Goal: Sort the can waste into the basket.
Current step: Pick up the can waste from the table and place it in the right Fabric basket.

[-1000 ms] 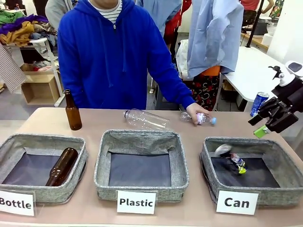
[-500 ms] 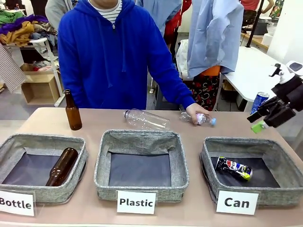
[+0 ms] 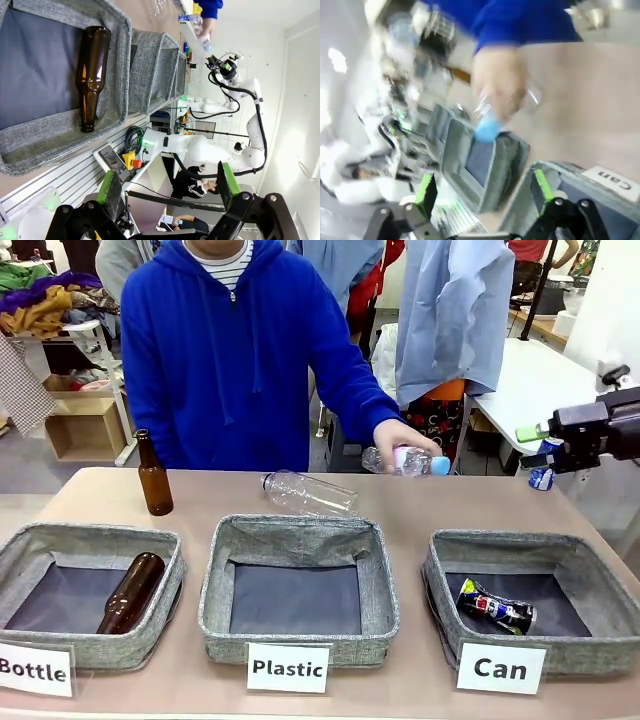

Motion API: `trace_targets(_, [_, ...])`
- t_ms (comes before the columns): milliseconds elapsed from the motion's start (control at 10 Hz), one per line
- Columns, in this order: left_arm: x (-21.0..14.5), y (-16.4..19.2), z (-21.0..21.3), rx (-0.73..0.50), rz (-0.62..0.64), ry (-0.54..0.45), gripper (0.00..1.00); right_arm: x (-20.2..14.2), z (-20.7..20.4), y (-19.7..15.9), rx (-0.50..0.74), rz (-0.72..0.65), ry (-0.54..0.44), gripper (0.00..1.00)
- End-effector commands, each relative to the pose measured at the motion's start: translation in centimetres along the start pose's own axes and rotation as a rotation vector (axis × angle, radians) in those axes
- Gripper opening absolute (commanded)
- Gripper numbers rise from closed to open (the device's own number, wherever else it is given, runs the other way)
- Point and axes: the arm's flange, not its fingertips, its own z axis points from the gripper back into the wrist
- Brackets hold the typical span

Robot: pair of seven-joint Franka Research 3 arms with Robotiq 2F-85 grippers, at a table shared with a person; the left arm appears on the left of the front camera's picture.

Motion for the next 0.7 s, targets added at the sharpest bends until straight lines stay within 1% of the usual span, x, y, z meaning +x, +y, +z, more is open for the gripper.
trace_targets(0, [0.0,-0.3,0.1,-0.016,0.003,-0.001,1.0,0.5,1.6,0.1,0.153,-0.332,-0.366,1.0])
trace_targets(100, [0.0,-0.3,0.1,-0.016,0.003,-0.001,1.0,0.1,2.9,-0.2,0.151,-0.278,-0.361,1.0])
trace_targets(200, [0.0,-0.3,0.1,-0.016,0.003,-0.001,1.0,-1.6,6.0,-0.3,0.196,-0.171,-0.342,1.0])
trace_targets(300, [0.0,-0.3,0.1,-0.016,0.003,-0.001,1.0,-3.0,8.8,-1.0,0.189,-0.093,-0.321,1.0])
trace_targets(400, [0.0,-0.3,0.1,-0.016,0.003,-0.001,1.0,-4.1,11.1,-2.2,0.168,-0.046,-0.3,1.0])
trace_targets(500, [0.0,-0.3,0.1,-0.016,0.003,-0.001,1.0,-4.5,12.5,-3.3,0.154,-0.013,-0.281,1.0])
trace_targets(600, [0.0,-0.3,0.1,-0.016,0.003,-0.001,1.0,-2.2,9.6,-1.0,0.174,-0.148,-0.33,1.0])
